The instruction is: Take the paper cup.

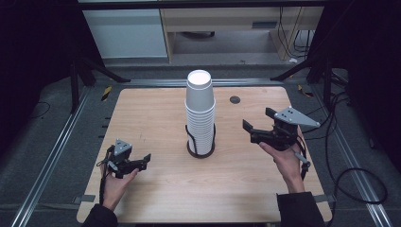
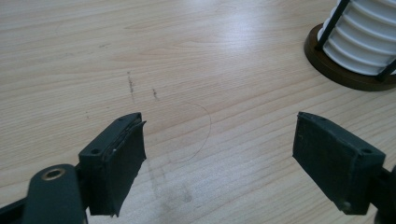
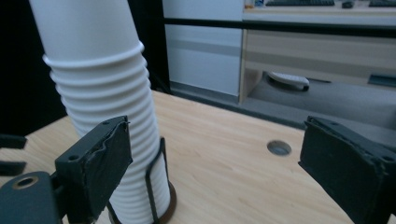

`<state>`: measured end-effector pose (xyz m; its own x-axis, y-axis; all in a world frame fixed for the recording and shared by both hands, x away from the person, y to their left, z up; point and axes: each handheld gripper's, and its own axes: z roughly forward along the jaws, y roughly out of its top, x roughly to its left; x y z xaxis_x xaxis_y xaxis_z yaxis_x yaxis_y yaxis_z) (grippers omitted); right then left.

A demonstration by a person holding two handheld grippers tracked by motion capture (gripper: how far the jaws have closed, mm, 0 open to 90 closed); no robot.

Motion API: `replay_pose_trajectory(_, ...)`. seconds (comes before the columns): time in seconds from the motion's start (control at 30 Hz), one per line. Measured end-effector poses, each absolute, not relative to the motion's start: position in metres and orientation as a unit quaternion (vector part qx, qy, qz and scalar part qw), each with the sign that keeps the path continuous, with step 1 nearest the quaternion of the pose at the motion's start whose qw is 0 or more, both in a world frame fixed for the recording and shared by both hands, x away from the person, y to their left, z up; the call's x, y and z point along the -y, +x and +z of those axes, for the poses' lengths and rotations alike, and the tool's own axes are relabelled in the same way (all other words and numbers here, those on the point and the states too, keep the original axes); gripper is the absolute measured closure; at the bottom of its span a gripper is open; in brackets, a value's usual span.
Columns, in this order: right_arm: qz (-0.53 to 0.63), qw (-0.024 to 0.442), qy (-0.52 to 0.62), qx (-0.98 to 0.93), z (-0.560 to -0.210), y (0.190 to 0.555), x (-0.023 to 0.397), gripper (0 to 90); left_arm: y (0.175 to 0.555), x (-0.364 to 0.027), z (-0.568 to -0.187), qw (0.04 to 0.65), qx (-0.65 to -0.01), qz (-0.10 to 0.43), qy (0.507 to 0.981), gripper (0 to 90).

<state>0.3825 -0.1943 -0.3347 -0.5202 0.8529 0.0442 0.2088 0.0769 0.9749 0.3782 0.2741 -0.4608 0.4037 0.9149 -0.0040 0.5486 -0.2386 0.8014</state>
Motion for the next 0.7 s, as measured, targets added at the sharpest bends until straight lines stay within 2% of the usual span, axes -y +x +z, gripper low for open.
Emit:
replay_pose_trajectory(0.37,0.589,0.275,0.354,-0.673,-0.303,0.394,0.163,8.2,0.378,-0.274,-0.461,0.378,-0.488,0.241,0.749,17.2)
replay_pose_trajectory(0.7,0.597,0.260,0.339,-0.679,-0.293,0.405,0.141,7.9,0.378,-0.274,-0.461,0.379,-0.487,0.243,0.748,17.4)
